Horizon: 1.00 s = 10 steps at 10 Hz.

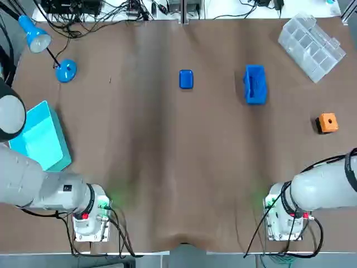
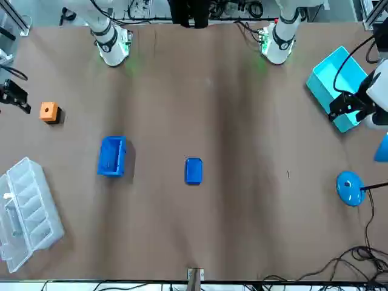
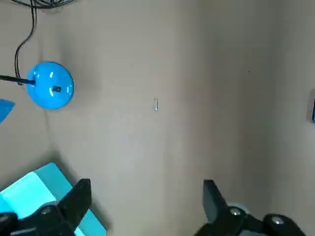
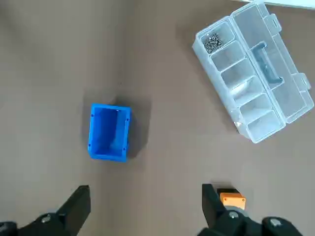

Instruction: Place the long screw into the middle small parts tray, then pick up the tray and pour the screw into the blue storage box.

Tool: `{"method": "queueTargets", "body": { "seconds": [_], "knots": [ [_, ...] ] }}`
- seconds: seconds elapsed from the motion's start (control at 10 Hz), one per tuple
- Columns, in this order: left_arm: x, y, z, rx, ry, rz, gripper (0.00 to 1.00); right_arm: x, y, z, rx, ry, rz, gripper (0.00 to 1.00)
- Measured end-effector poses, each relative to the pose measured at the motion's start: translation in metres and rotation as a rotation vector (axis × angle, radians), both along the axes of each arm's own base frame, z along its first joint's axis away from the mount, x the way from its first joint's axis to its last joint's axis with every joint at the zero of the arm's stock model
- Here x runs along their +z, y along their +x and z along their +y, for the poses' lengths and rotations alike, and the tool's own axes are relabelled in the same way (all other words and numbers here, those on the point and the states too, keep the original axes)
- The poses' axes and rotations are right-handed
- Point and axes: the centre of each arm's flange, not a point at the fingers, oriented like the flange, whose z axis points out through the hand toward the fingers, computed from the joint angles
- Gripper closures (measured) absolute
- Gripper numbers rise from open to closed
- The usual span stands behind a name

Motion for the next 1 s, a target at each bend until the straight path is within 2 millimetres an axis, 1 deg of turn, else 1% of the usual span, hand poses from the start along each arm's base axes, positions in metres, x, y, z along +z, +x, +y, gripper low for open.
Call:
{"method": "queueTargets", "body": {
  "seconds": [0.3,0.6,0.8,0.9,1.0],
  "knots": [
    [-0.001,0.0,0.0,0.0,0.0,0.004,0.01,-0.002,0.001,0.0,0.0,0.0,0.003,0.0],
    [-0.012,0.005,0.001,-0.021,0.001,0.023,0.02,-0.004,0.001,-0.011,-0.014,0.0,0.007,0.0],
    [-0.015,0.007,0.008,-0.009,0.001,0.027,0.06,-0.004,0.001,-0.008,-0.009,0.0,0.008,0.0],
    [-0.022,0.011,0.017,0.006,0.001,0.035,0.06,-0.004,0.001,-0.008,-0.008,0.001,0.009,0.0],
    [-0.035,0.017,0.022,0.016,0.0,0.049,0.06,-0.004,0.001,-0.008,-0.008,0.001,0.009,0.0]
  ]
}}
